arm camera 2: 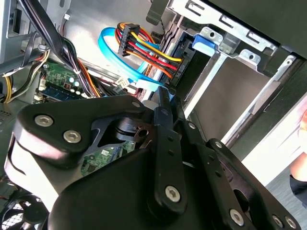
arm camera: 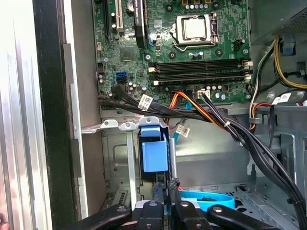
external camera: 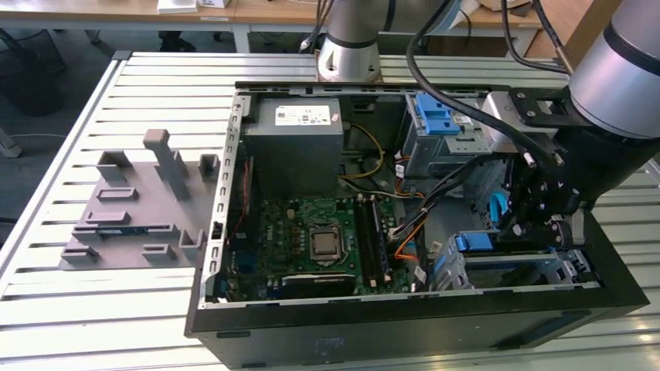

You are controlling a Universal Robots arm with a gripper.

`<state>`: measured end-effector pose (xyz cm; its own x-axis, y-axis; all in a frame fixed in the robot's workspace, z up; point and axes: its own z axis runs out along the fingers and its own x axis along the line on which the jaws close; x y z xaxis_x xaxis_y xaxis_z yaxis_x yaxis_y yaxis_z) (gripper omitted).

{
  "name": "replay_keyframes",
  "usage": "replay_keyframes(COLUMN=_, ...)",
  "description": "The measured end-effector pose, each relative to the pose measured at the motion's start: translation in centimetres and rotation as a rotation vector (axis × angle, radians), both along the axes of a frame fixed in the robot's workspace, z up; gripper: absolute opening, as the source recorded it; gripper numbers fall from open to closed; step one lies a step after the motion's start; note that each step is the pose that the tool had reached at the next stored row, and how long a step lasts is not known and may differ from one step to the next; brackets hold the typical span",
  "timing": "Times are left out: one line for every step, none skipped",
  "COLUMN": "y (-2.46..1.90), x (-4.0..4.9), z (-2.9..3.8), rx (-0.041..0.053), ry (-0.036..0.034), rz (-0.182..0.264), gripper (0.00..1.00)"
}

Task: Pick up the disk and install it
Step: 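Insert the second disk wire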

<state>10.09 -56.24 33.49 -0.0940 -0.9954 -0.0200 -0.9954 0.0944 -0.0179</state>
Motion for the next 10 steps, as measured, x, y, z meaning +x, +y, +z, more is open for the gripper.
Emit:
replay_keyframes(y=0.0, x=0.0, z=0.04, rx=-0.0003, ry=0.0, rz=0.0, gripper=0.16)
replay_keyframes(y=0.01, x=0.0, z=0.09, rx=-0.0005, ry=0.0001, rz=-0.001, gripper=0.16)
replay_keyframes(y=0.01, x=0.0, z=0.13, rx=-0.0004, ry=0.0001, rz=-0.001, gripper=0.16)
replay_keyframes(y=0.01, x=0.0, z=0.17, rx=-0.0003, ry=0.0001, rz=-0.001, gripper=0.16)
replay_keyframes(y=0.01, x=0.0, z=0.17, rx=-0.0002, ry=0.0001, rz=-0.001, gripper=0.16)
replay_keyframes(y=0.02, x=0.0, z=0.17, rx=0.0001, ry=0.0001, rz=-0.001, gripper=0.16)
replay_keyframes(y=0.02, x=0.0, z=0.18, rx=0.0004, ry=0.0001, rz=-0.001, gripper=0.16)
replay_keyframes(y=0.02, x=0.0, z=0.19, rx=0.0013, ry=0.0001, rz=-0.001, gripper=0.16)
replay_keyframes(y=0.03, x=0.0, z=0.18, rx=0.0029, ry=0.0001, rz=-0.001, gripper=0.16)
replay_keyframes(y=0.04, x=0.0, z=0.16, rx=0.0044, ry=0.0001, rz=-0.001, gripper=0.16)
